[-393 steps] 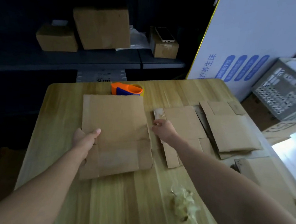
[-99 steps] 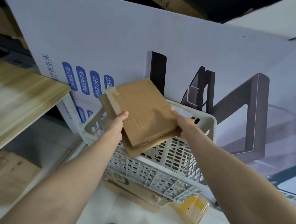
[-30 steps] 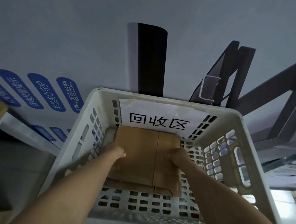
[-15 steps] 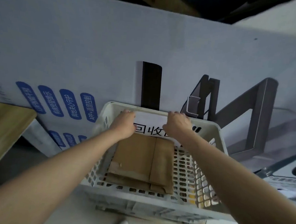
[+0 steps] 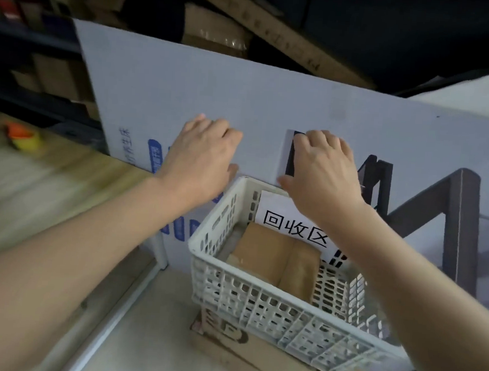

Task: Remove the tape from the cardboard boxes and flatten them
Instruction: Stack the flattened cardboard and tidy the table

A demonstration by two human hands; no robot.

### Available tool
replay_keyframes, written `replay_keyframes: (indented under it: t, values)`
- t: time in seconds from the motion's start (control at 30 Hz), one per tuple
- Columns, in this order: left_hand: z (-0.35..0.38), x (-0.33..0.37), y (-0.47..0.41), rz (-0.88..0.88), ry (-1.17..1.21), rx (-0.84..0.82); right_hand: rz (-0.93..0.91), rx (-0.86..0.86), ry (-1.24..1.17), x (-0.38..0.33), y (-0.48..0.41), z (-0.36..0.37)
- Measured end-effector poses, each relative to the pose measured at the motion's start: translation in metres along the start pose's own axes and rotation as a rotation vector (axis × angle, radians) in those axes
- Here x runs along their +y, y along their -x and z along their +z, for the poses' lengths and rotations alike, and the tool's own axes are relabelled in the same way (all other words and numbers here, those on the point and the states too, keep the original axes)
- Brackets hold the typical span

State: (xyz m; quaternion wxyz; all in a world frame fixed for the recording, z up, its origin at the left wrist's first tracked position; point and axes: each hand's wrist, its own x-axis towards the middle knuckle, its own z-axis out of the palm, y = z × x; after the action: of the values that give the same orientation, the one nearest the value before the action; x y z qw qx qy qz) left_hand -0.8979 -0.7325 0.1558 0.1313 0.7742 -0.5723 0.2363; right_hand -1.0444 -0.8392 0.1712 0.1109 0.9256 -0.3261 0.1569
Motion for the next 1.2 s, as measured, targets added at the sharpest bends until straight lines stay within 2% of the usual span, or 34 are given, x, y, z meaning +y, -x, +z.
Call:
replay_keyframes:
  t: [0.27,0.47,0.67,0.93,1.2]
  values:
    - [-0.063,-0.072,0.075,-0.046,-0.086,0.102,-0.092,0.126,0.021,-0.116,0.009,-0.047]
    - [-0.103,-0.196,0.156,-0.146,-0.148,0.098,-0.161,0.151,-0.011,-0.265,-0.007,-0.061]
    - [-0.13,-0.311,0.225,-0.226,-0.244,0.0,-0.261,0.134,-0.077,-0.409,-0.022,-0.059]
    - [-0.133,-0.384,0.274,-0.328,-0.274,-0.061,-0.381,0.135,-0.117,-0.502,-0.039,-0.046]
    - [-0.123,-0.448,0.318,-0.417,-0.306,-0.09,-0.481,0.039,-0.145,-0.579,-0.053,-0.022]
